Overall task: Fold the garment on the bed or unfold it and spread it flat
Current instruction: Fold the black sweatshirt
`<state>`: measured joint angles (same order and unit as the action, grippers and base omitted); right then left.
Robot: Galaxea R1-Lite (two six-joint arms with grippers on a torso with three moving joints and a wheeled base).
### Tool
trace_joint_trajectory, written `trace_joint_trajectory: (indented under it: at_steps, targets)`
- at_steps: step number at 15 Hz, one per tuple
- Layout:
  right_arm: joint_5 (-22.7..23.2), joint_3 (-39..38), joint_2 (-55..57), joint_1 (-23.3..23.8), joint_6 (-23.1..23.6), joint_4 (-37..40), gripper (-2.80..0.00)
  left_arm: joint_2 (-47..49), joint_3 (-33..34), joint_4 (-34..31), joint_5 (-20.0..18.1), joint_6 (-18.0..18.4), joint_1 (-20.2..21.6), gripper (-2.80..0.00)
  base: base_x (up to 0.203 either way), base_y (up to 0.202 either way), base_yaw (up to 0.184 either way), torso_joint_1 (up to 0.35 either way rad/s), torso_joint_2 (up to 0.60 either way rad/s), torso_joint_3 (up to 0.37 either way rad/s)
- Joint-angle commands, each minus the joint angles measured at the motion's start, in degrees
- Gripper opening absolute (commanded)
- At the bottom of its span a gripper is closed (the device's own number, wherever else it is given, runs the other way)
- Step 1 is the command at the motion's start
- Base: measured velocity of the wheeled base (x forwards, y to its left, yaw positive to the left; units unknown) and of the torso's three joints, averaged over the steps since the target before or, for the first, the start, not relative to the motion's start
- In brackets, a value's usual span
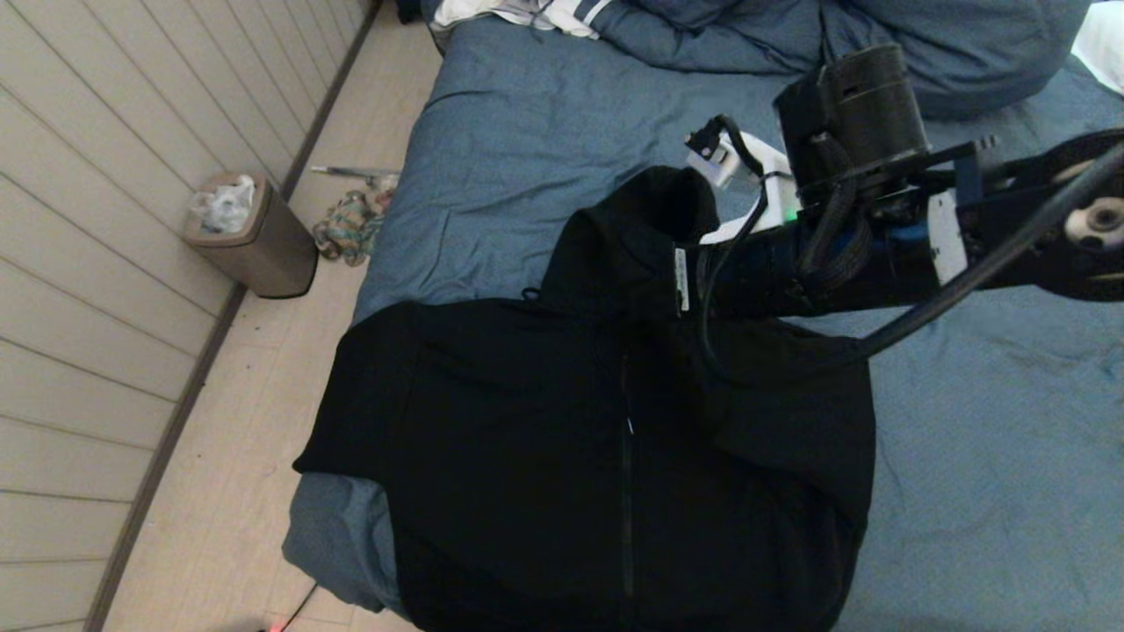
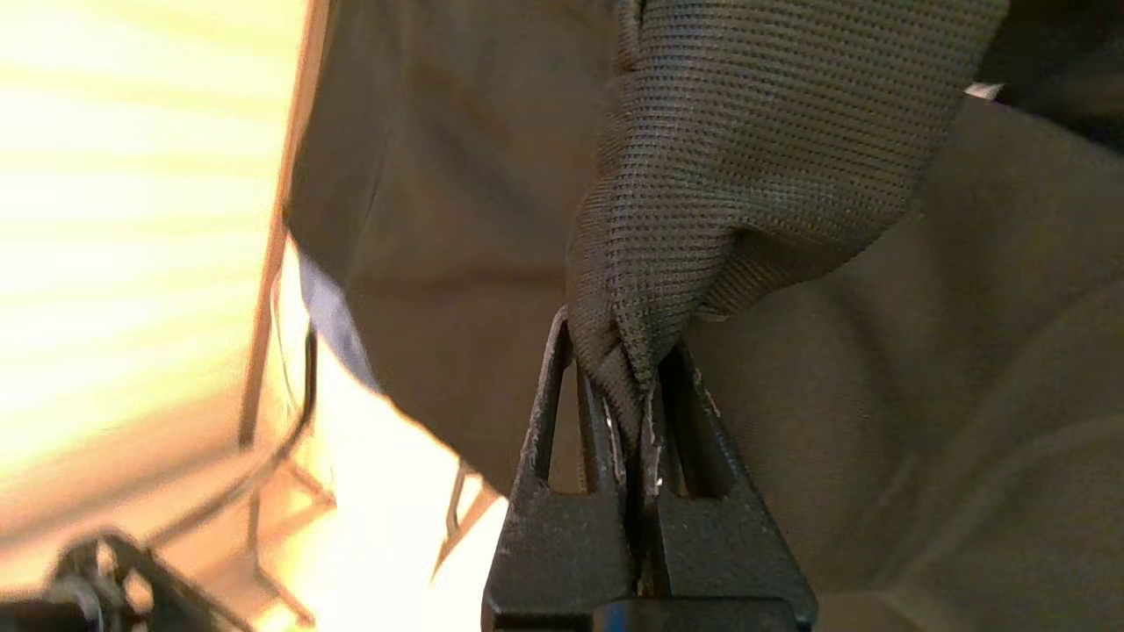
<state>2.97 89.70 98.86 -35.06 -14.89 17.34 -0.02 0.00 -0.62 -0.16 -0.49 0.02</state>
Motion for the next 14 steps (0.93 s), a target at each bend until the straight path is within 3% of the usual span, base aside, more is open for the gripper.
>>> trace_joint_trajectory:
  at_steps: [1,2,6,11,12,14]
  targets:
    - [-0.2,-0.5,1.5,-1.5,0.3,0.1,-2.8,0.0,0.0,0.0,0.0,0.0,0.1,-2.8,0.0,0.0,0.0,0.0,0.0,0.0]
    - [-1.6,-0.3,2.2,-2.4,0.6,0.1,0.0,0.0,0.0,0.0,0.0,0.0,0.1,-2.8,0.0,0.0,0.0,0.0,0.0,0.0]
    - [-3.9,0.4,3.6,-4.8,1.9,-1.7,0.0,0.0,0.0,0.0,0.0,0.0,0.1,-2.8,0.0,0.0,0.0,0.0,0.0,0.0]
    - [-3.8,-0.3,3.7,-3.4,1.6,-2.9,0.0,0.0,0.0,0.0,0.0,0.0,0.1,-2.8,0.0,0.0,0.0,0.0,0.0,0.0]
    - [-3.8,-0.7,2.6,-2.2,1.5,-3.3,-2.8,0.0,0.0,0.0,0.0,0.0,0.1,-2.8,0.0,0.0,0.0,0.0,0.0,0.0]
    - [-3.2,-1.6,-1.7,2.1,0.6,-3.5,-2.8,0.0,0.0,0.0,0.0,0.0,0.1,-2.8,0.0,0.0,0.0,0.0,0.0,0.0]
